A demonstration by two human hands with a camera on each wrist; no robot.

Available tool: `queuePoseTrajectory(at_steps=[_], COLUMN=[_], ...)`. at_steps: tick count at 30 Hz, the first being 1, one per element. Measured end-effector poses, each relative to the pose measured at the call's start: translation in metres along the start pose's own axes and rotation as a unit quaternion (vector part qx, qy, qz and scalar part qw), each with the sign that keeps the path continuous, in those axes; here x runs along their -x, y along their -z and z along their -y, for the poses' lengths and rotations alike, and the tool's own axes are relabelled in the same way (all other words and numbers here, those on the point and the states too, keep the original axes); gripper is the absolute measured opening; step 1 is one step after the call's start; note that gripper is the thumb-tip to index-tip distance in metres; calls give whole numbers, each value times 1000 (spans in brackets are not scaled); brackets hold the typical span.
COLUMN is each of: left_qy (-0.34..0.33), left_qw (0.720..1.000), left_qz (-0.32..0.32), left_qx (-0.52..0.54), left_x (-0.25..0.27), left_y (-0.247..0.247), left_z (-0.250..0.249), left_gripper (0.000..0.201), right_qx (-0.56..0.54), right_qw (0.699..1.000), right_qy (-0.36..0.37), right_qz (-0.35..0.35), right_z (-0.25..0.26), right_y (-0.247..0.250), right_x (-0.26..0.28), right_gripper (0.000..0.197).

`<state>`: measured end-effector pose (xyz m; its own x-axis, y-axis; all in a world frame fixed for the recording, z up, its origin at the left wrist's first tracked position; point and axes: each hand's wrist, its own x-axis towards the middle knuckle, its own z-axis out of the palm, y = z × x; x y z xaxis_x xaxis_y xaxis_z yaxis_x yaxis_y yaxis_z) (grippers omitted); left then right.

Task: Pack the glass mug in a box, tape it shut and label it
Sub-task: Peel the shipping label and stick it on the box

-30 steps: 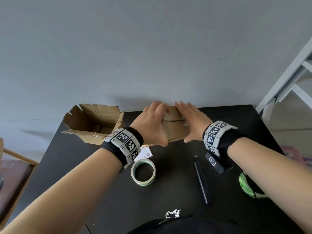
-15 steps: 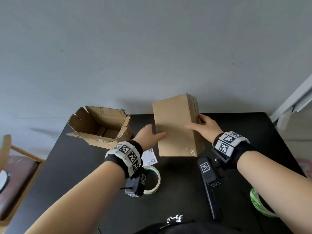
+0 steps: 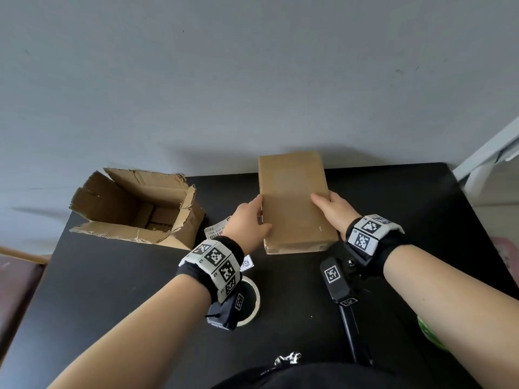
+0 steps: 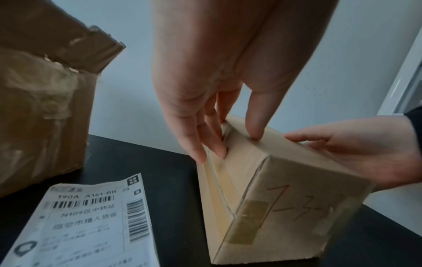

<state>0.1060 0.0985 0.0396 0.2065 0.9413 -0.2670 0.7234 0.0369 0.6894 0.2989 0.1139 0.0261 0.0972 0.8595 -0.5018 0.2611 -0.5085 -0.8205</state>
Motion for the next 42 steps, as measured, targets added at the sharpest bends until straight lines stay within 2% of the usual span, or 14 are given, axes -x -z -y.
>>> queuePoseTrajectory(at_steps=[5,7,8,9,11,12,13,19,23,26,30,34,38,42], left_qy=[5,2,2,12,55,84,114,192,185,182,205,195,154,95], left_qw=[1000,1000,1000,999,998,994,988,954,948,945,945,956,974,985], left_qz=[-4,-11,-19,-25,-33,-36,-36,16,28,25,19,-17,-51,-124], left_qx=[3,20,25,16,-26,-57,-96,-231,-258,-269,-256,-218,-156,-69], left_x=[-6,-5,-4,-3,-5,-5,-6,-5,-12,-15,-15,-16,-12,-1], left_y=[-5,-6,-7,-7,-6,-6,-5,3,1,2,4,8,14,30], left_z=[3,8,12,20,39,48,57,79,88,88,89,89,77,51], left_gripper=[50,47,44,40,38,39,40,46,72,80,78,53,50,37], right_qx=[75,137,199,287,458,504,528,550,553,561,564,567,564,548], right_qw=[997,989,974,946,861,833,819,808,806,800,798,796,798,812], right_qy=[19,36,67,113,200,215,211,198,194,195,194,194,194,188], right_qz=[-12,-52,-80,-99,-94,-81,-74,-78,-78,-80,-85,-85,-83,-69], right_z=[-6,-7,-8,-8,-10,-12,-12,-12,-12,-13,-14,-13,-13,-6], right_y=[-5,-10,-13,-18,-28,-31,-33,-35,-36,-36,-37,-36,-36,-34], right_x=[-8,-5,0,5,13,15,16,15,16,16,17,17,18,20], right_gripper=[64,69,69,68,64,65,65,67,67,67,68,68,67,66])
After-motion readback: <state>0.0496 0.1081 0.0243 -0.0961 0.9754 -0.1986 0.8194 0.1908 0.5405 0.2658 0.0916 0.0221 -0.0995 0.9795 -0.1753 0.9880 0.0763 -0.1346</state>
